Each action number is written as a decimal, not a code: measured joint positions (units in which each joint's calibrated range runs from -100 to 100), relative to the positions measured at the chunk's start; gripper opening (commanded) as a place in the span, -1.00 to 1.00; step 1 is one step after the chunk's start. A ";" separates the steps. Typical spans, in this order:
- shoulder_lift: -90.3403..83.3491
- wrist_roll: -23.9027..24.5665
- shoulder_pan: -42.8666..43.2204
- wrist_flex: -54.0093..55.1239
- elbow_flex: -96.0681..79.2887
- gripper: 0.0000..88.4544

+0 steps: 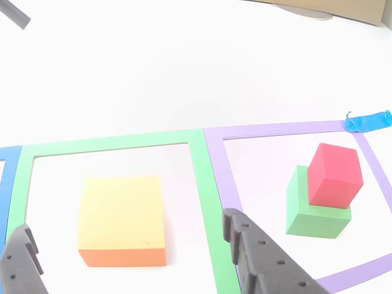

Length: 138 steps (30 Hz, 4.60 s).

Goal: Tower of hanoi

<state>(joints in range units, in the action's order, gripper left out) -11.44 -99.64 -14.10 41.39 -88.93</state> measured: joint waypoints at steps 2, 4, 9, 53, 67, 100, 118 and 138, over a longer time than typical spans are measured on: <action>3.80 0.00 0.00 2.90 1.24 -0.19; 7.43 0.00 0.00 5.40 2.57 -0.19; 14.94 0.00 0.00 12.01 4.16 -0.19; 28.11 0.00 6.09 16.93 11.51 -0.68; 27.52 0.00 6.67 16.20 11.51 -0.86; -49.56 -0.36 15.92 -86.98 32.40 -0.94; -50.15 -0.36 31.36 -127.37 74.37 -0.94; -42.04 0.00 36.75 -60.54 15.14 -0.93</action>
<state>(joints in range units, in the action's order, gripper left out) -53.48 -99.64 22.64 -19.15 -73.79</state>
